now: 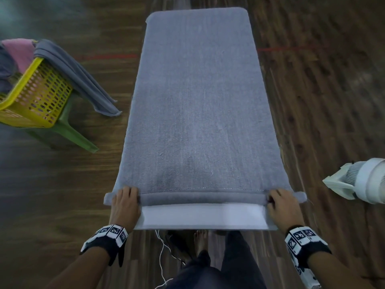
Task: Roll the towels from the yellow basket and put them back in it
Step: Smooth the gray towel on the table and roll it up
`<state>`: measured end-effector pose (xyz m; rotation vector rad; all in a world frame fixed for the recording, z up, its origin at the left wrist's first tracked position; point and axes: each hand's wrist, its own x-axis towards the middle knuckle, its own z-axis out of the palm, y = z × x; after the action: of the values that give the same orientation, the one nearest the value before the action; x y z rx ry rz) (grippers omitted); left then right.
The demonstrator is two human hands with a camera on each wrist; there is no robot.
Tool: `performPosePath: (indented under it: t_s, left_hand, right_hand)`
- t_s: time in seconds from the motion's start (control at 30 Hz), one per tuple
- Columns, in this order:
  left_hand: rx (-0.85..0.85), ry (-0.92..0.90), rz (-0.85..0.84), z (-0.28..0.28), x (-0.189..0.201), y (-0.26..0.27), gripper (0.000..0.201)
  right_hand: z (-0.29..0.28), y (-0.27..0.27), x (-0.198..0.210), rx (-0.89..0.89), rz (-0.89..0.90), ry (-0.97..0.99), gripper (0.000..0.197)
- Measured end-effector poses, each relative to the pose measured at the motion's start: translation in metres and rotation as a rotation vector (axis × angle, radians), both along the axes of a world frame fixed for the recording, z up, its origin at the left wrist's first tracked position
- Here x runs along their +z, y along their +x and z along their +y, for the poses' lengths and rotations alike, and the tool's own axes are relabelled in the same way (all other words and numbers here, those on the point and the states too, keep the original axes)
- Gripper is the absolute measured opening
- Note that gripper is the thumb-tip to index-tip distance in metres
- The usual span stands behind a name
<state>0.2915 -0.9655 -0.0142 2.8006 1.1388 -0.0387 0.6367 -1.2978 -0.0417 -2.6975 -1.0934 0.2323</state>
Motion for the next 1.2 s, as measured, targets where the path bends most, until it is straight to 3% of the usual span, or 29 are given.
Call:
performPosePath:
  t_s: [0.17, 0.3, 0.5, 0.6, 0.73, 0.9, 1.0, 1.2]
  left_hand:
    - [-0.023, -0.069, -0.069, 0.001, -0.008, -0.003, 0.037]
    - [-0.018, 0.010, -0.036, 0.001, -0.006, -0.005, 0.028]
    - [0.003, -0.122, -0.094, -0.003, -0.004, 0.000, 0.031]
    - [0.033, -0.165, -0.078, -0.007, 0.003, 0.002, 0.025]
    - [0.061, -0.207, 0.047, -0.007, 0.006, -0.001, 0.010]
    - [0.065, -0.125, 0.020, -0.006, 0.007, -0.001, 0.031]
    - [-0.023, -0.114, 0.011, -0.007, 0.002, -0.003, 0.043]
    - [0.006, -0.135, -0.022, -0.009, -0.004, -0.002, 0.043]
  right_hand:
    - [-0.005, 0.002, -0.007, 0.050, 0.112, 0.039, 0.034]
    - [-0.002, 0.007, -0.005, -0.009, 0.161, 0.085, 0.037]
    - [0.003, 0.012, -0.007, -0.059, 0.206, 0.064, 0.031]
    - [0.001, 0.011, -0.005, -0.038, 0.161, 0.022, 0.026]
    - [-0.002, 0.001, 0.004, -0.021, -0.058, -0.134, 0.018]
    - [-0.001, 0.002, 0.006, -0.044, -0.070, -0.064, 0.021]
    - [-0.003, -0.003, 0.003, 0.060, 0.027, 0.006, 0.026]
    - [-0.013, -0.002, -0.011, 0.072, 0.092, 0.025, 0.036]
